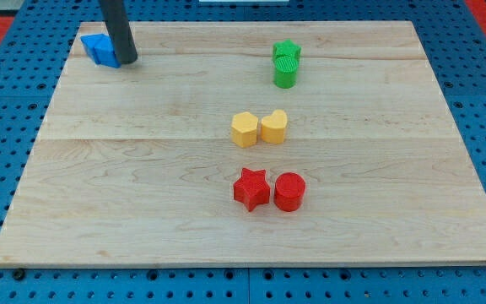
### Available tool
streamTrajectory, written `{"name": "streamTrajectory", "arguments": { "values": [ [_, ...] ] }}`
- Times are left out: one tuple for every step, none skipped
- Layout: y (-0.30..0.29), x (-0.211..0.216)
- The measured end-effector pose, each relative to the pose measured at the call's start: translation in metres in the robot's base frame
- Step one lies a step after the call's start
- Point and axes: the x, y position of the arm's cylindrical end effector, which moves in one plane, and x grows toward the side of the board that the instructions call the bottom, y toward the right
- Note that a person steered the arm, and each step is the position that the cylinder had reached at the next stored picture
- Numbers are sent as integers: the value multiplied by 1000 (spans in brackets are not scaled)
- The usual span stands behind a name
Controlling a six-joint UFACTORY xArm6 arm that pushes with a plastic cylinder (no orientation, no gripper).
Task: Move your arm closer to the blue cube
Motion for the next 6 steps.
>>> {"name": "streamTrajectory", "arguments": {
  "values": [
    [-4,10],
    [-3,45],
    [-25,41],
    [-11,25],
    [-3,11],
    [12,20]
  ]
}}
